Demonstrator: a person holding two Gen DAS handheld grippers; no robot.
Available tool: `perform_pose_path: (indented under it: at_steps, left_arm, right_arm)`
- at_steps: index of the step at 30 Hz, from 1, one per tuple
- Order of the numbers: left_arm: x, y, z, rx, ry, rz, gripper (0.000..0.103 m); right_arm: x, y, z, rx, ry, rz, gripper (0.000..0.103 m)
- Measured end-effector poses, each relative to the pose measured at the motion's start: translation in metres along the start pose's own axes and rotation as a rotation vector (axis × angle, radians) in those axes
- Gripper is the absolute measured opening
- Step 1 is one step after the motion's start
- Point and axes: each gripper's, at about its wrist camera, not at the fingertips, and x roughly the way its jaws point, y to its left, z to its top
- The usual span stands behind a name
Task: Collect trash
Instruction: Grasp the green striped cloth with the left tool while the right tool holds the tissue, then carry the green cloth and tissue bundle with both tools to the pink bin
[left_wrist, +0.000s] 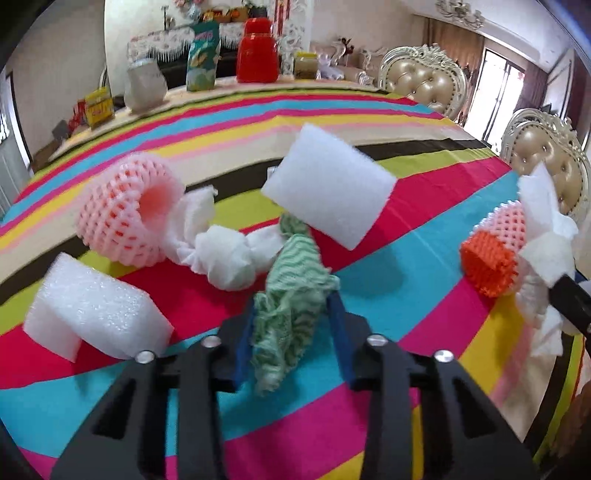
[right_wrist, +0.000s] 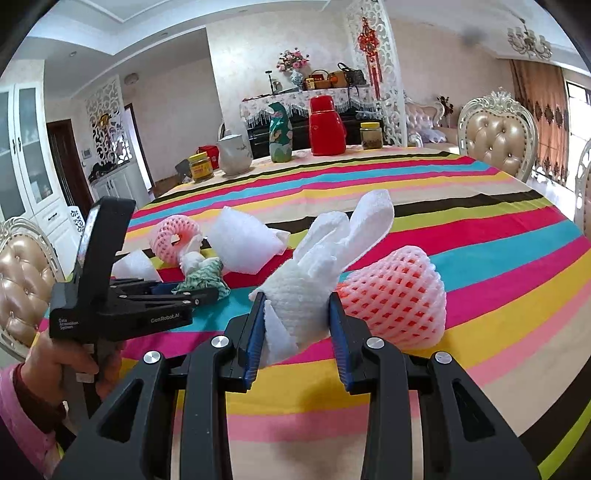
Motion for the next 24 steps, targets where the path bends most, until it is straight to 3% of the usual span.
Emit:
perform_pose_path:
  at_steps: [12,24]
  left_arm:
    - [-0.054,-0.004,-0.019,-0.008,-0.217,0.037,0.031]
    - [-0.079,0.008,-0.022,-0.060,-0.332,0.016,0.031]
  right_arm:
    - [-0.003,0.015,-0.004,-0.082,-0.008,0.024,0.033]
    - [0.006,0.027,-0.007,-0.123,0.017,0.008,0.033]
